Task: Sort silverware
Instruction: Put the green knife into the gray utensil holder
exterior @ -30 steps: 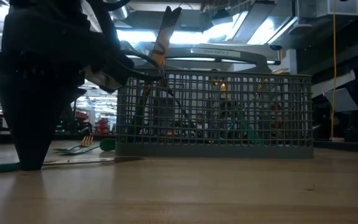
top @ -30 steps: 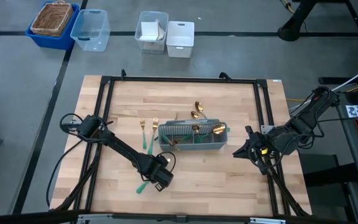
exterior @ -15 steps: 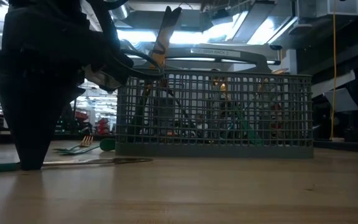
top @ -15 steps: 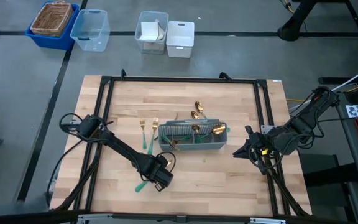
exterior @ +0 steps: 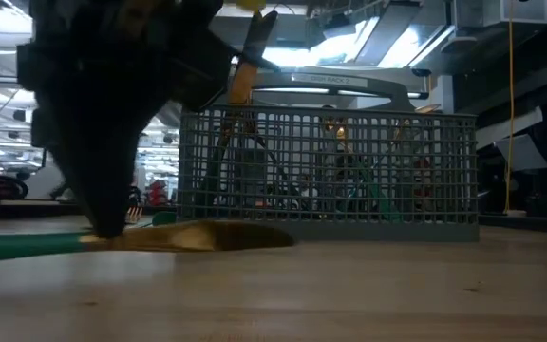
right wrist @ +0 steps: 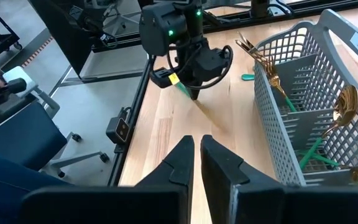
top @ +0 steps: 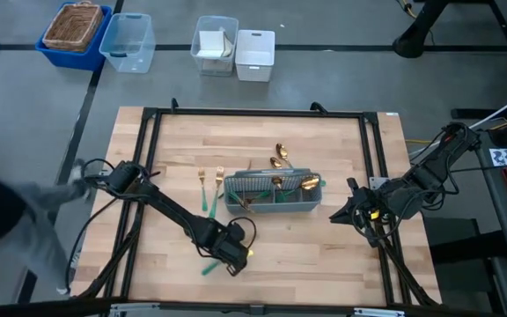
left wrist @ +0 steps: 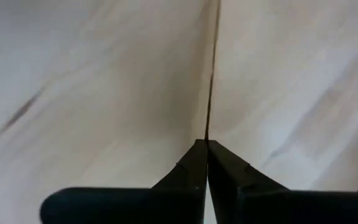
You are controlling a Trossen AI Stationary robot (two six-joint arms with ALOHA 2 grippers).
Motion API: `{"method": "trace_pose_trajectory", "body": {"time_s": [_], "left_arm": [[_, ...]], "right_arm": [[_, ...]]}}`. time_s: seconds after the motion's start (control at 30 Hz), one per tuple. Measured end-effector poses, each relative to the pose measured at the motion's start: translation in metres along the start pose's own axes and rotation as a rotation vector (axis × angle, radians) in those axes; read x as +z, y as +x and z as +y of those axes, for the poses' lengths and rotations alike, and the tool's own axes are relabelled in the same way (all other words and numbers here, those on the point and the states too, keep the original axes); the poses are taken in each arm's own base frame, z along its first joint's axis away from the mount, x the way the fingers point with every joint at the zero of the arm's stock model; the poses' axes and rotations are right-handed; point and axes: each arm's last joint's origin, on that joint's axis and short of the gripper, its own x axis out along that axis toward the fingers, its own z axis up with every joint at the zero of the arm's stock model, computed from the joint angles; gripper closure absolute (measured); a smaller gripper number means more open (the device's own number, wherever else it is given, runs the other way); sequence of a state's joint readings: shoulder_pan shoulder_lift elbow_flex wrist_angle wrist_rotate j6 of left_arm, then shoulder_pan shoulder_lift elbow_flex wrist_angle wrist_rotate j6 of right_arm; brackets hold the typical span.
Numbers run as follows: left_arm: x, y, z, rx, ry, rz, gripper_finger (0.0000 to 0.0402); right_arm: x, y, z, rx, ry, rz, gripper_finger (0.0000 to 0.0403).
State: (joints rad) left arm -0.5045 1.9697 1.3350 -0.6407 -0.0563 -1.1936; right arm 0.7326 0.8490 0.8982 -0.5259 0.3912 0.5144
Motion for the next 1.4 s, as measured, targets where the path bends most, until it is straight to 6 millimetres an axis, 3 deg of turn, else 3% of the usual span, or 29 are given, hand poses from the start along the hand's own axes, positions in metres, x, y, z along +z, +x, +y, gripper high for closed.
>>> {"method": "trace_pose_trajectory", "body": {"time_s": [0.7,0.87,1.13,1.4], "left_arm": [[-0.001,0.001,0.001,0.003,0.017,-0.006,0.0393],[-0.004,0.001,-0.001,-0.003,0.048,0.006,0.0368],[-0.009,0.001,-0.001,0.004,0.146,0.018,0.0289],[-0.007,0.013,0.002,0.055,0.171,-0.001,0.0291]], "right_arm": [[0.000,0.003,0.002,0.009,0.004,0.003,0.0370],[-0.002,0.008,0.003,-0.002,-0.008,0.026,0.0370],[-0.006,0.017,0.006,-0.012,-0.022,0.060,0.0370],[-0.006,0.018,0.006,-0.006,-0.025,0.069,0.0370]]}}
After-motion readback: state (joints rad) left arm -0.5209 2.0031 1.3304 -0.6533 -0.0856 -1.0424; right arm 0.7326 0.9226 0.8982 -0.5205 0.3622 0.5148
